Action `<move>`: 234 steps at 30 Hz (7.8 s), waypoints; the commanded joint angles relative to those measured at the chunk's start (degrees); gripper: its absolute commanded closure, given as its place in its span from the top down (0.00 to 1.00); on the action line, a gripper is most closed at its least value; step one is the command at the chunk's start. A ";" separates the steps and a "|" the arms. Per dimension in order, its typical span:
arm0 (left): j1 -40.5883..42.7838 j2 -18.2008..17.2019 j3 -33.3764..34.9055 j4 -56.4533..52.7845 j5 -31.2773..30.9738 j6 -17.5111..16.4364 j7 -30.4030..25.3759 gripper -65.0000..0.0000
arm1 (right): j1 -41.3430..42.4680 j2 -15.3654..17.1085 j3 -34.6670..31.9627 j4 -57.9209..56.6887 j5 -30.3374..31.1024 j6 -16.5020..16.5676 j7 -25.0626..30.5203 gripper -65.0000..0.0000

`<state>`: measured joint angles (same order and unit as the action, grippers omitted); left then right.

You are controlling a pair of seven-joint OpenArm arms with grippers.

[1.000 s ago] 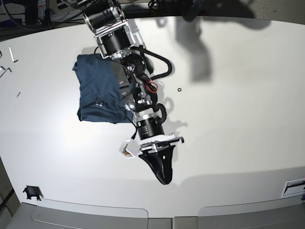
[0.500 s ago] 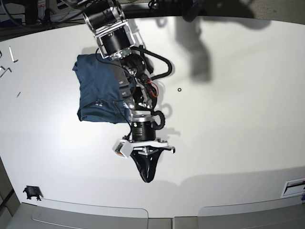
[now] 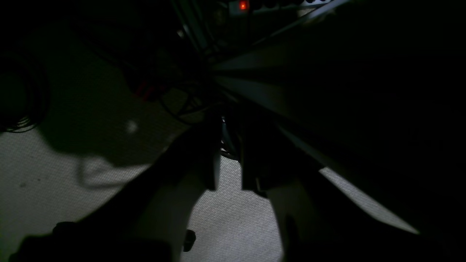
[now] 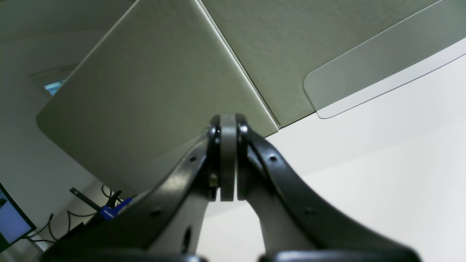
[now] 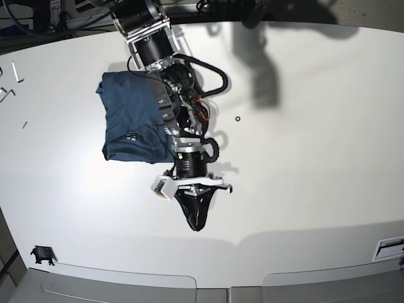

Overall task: Fold the T-shirt properly
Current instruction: 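Hold the right gripper against the shirt's side edge, then swing the right gripper outward beside the folded shirt, then bring the right gripper back against the shirt's side edge, then press the right gripper along the shirt's side edge to square it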

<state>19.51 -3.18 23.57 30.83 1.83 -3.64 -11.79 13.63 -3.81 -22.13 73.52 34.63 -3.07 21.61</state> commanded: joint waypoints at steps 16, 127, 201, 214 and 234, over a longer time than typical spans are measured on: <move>0.52 0.26 0.09 0.26 0.24 -0.61 -0.74 0.12 | 1.55 -0.33 0.00 1.05 7.34 0.59 1.53 0.00; 0.52 0.26 0.09 0.26 0.24 -0.59 -0.76 0.12 | 6.25 -0.31 3.80 1.05 -33.64 0.72 -4.92 0.00; 0.66 0.15 0.09 0.26 0.15 -0.61 -1.64 0.12 | -2.27 -5.19 13.92 1.05 -11.87 -2.38 -7.45 0.00; 0.66 0.15 0.09 0.26 0.15 -0.61 -1.64 0.12 | -2.36 -5.19 13.92 1.05 -54.21 -2.38 -3.89 0.00; 0.66 0.15 0.09 0.26 0.15 -0.61 -1.64 0.12 | -2.43 -5.19 13.92 1.05 -17.25 -2.32 -0.42 0.00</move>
<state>19.51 -3.36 23.57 30.83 1.80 -3.64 -12.45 9.96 -8.60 -8.10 73.52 18.35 -5.89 19.66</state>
